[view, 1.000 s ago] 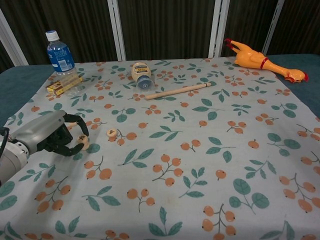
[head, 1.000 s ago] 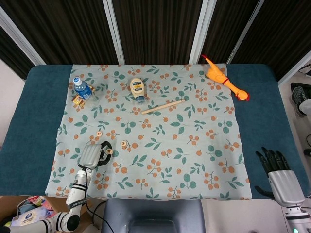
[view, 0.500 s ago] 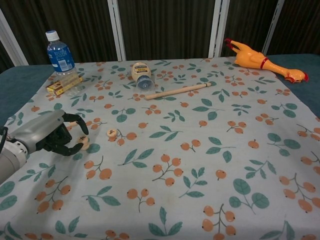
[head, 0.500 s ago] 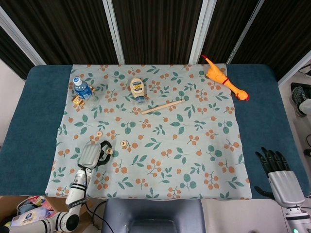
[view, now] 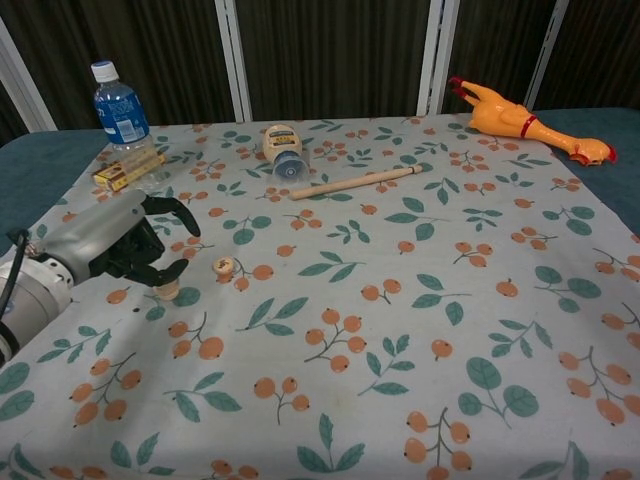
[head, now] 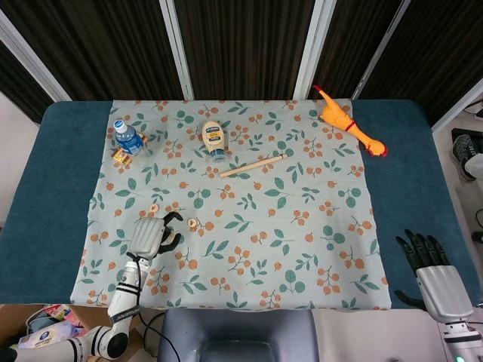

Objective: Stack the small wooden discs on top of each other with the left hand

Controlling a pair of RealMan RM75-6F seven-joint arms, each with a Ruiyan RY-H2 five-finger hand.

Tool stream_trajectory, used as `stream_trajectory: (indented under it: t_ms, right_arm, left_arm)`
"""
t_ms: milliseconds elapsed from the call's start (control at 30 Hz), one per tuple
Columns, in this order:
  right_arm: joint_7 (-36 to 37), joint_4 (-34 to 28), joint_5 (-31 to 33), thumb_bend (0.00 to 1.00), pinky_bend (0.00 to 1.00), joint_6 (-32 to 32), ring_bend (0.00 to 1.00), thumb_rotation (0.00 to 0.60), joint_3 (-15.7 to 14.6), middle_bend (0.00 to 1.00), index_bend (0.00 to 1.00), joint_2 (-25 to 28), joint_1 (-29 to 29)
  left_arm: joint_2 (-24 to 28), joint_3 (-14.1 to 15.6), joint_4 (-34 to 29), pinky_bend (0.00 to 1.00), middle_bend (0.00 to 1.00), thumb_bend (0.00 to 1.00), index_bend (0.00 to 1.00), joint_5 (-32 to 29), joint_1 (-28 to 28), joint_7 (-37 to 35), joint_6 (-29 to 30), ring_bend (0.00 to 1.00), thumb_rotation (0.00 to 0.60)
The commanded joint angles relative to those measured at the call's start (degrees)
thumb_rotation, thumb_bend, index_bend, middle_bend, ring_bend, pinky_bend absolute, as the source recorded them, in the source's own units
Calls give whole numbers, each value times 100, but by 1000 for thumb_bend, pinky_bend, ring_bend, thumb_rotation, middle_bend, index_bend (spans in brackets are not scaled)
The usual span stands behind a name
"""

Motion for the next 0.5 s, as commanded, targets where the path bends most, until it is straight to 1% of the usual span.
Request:
stream_trajectory:
  t_ms: [33,67,100,233,367,500]
  right_arm:
    - [26,3,-13,81,0,-7,0,600,-8,0,0,12,5]
    - [62,-1,-25,80,0,4,0,600,-11,0,0,27,3]
    - [88,1,-33,81,0,14,0,600,-13,0,0,39,0]
    - [128,8,-25,81,0,-10,0,600,-12,0,0,55,13]
    - [157,1,-37,81,0,-17,0,600,-19,0,0,70,19]
    - [206,4,-50,80,0,8,0,600,-21,0,0,87,11]
  left_arm:
    - [-120,-124,79,1000,1000,400,375,-137,-176,339,-116,1000,600]
    - [-199,-219,215,1000,1000,400,375,-247,-379,780,-262,1000,600]
    - [-266,-309,256,1000,1000,400,375,-415,-481,1072,-342,1000,600]
    - [-375,-487,130,1000,1000,395,375,-970,-694,2017,-429,1000,600]
    - [-456,-560,55,1000,1000,390,380,-1379,-844,2593,-461,1000,600]
    - [-558,-598,88,1000,1000,390,384,-1758,-984,3001,-509,1000,600]
